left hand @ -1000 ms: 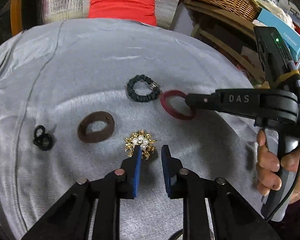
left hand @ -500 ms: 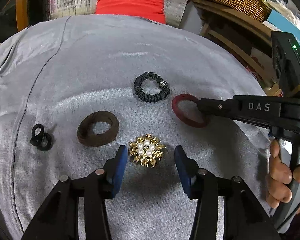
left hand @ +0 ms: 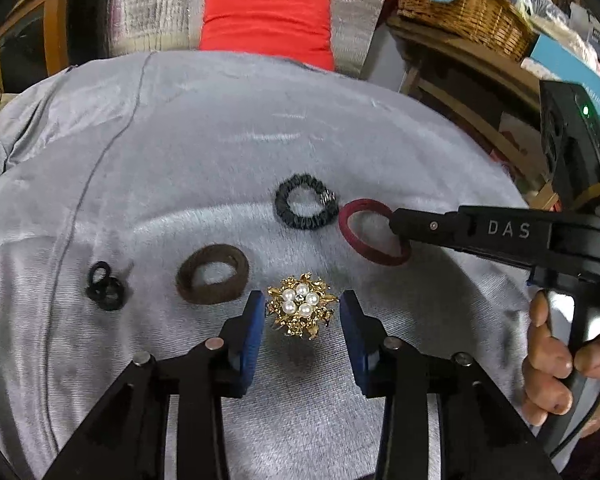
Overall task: Organize jewelry
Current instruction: 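Carry the brooch in the left tool and red hair tie in the right tool to the white box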
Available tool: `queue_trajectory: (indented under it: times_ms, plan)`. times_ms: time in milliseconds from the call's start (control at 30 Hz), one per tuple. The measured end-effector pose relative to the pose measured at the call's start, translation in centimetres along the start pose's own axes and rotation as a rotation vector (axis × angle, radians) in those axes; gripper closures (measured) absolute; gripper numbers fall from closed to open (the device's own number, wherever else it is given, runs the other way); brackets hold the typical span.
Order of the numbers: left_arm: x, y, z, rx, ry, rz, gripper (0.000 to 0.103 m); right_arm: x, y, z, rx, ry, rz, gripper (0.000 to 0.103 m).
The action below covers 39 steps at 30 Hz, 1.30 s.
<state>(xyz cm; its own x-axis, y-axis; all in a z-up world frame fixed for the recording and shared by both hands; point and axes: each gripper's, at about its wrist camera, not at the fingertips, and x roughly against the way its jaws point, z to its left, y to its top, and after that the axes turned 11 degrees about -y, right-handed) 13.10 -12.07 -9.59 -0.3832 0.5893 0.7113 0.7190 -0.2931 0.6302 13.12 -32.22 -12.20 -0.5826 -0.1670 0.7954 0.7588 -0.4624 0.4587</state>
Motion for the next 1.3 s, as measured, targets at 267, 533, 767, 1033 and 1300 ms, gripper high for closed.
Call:
queue_trajectory:
  times_ms: [267, 533, 767, 1033, 1300]
  plan:
    - [4.4, -0.3, 1.3, 0.015, 0.030, -0.071, 0.063, 1.5, -0.4, 2.1, 0.027, 0.052, -0.042, 0.096]
    - [10.6, -2.0, 3.4, 0.080, 0.124, -0.161, 0.063, 2.2, -1.8, 5.4, 0.085, 0.092, -0.056, 0.096]
    - [17.0, -4.4, 7.0, 0.176, 0.231, -0.272, 0.063, 2.6, -3.8, 8.6, 0.128, 0.130, -0.055, 0.096]
    - [24.8, -8.0, 12.5, 0.324, 0.364, -0.390, 0.063, 3.6, -7.2, 14.6, 0.236, 0.178, -0.065, 0.096]
    - [31.0, -13.8, 19.7, 0.522, 0.483, -0.418, 0.063, 4.7, -11.3, 24.8, 0.366, 0.297, -0.021, 0.096]
